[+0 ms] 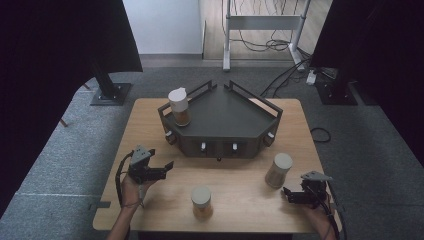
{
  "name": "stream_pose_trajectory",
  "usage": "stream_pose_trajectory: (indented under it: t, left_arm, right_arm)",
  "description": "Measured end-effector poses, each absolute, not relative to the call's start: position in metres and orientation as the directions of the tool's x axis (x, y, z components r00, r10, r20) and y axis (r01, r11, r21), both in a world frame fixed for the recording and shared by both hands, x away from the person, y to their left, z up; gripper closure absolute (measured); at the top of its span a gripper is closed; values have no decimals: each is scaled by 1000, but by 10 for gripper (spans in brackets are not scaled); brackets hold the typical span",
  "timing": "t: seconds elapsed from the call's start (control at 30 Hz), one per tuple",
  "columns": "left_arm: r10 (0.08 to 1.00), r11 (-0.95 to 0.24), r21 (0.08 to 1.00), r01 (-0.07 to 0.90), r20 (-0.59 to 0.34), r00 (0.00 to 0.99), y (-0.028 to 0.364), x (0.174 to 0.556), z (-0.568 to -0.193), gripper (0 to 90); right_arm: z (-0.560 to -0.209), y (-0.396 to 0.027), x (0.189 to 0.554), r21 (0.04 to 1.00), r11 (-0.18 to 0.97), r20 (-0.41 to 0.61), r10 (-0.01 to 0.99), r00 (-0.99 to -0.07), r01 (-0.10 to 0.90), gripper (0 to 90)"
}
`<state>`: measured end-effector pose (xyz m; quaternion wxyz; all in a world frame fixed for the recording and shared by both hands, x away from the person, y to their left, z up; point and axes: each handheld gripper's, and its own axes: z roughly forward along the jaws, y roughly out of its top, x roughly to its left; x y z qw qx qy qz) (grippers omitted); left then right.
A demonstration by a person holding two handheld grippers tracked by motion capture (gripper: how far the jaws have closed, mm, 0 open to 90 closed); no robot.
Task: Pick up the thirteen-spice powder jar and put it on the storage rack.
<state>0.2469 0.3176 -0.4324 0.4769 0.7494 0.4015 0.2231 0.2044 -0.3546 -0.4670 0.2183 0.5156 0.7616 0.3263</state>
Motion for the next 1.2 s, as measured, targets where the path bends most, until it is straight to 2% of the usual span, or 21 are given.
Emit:
stream_pose_trajectory:
  t: [1.2]
  left_arm:
    - [819, -281, 845, 455, -36, 573, 310, 244, -462, 78]
  right_arm:
    - [-467, -354, 204, 722, 254, 4, 929, -371, 643, 0]
